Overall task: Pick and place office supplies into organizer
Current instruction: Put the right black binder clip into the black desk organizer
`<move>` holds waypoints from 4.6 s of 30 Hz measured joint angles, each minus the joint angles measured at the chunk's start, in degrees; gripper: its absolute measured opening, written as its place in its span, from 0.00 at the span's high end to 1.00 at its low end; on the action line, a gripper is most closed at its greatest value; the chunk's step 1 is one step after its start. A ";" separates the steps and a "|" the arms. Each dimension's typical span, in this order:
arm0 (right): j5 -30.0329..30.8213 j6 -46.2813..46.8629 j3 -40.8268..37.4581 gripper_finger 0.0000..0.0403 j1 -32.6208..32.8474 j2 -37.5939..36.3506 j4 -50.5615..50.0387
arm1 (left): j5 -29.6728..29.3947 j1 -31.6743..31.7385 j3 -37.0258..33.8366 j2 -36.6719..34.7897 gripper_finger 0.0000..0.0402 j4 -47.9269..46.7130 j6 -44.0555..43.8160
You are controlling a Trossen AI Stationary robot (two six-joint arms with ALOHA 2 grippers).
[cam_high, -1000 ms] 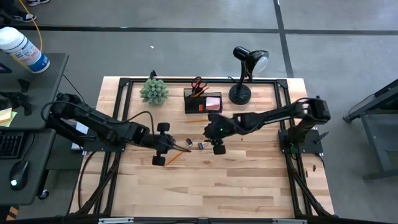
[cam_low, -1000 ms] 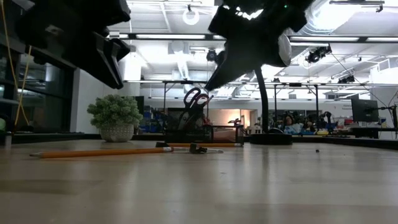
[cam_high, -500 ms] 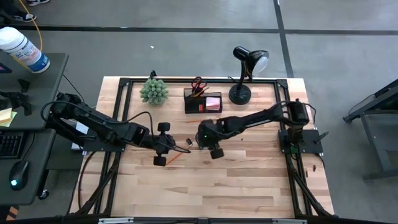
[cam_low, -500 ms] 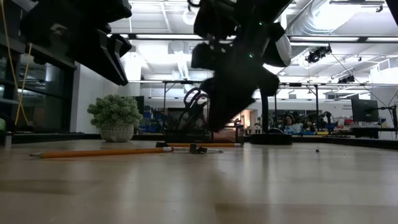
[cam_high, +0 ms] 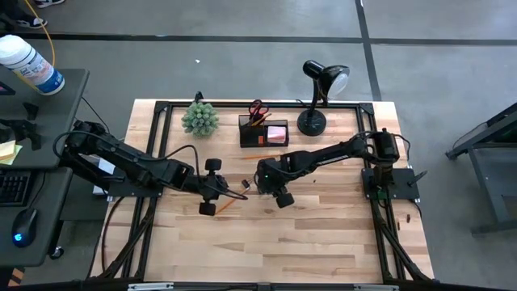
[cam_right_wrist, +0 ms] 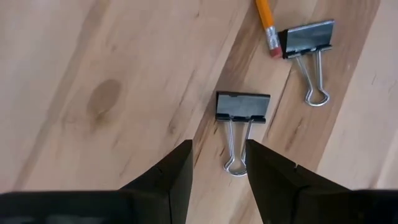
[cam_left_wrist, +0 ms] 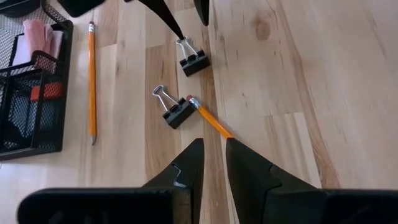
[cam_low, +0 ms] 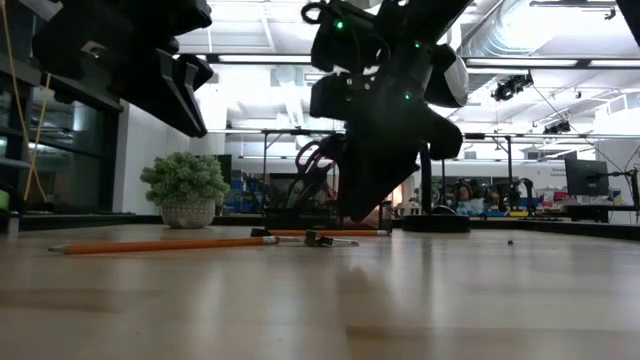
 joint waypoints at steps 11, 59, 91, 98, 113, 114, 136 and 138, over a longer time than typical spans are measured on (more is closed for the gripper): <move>-0.25 -0.06 0.20 0.65 0.02 3.01 1.21 | -0.33 0.00 0.02 0.02 0.86 -0.18 1.05; -5.91 -6.04 3.65 0.65 -4.40 6.54 -1.21 | -0.60 0.00 0.02 0.02 0.86 -0.25 2.56; -2.42 -6.02 3.48 0.83 -1.68 7.11 2.59 | -1.09 -0.02 0.02 0.02 0.86 -0.31 2.54; -0.19 -6.11 3.45 0.82 -0.36 7.11 3.65 | -1.18 -0.02 0.02 0.02 0.86 -0.29 2.56; -0.82 -7.60 5.99 0.82 -0.15 7.41 4.56 | -1.16 -0.02 0.02 0.02 0.86 -0.35 2.56; -1.03 -7.60 5.99 0.82 -0.15 7.41 4.26 | -1.16 -0.02 0.02 0.02 0.86 -0.35 2.56; -2.96 -9.74 6.54 0.82 -0.37 9.42 4.28 | -1.51 0.00 0.04 0.04 0.86 -0.39 2.56; -2.79 -11.00 6.54 0.82 -0.35 9.42 4.34 | -1.44 0.00 0.04 0.04 0.86 -0.41 2.54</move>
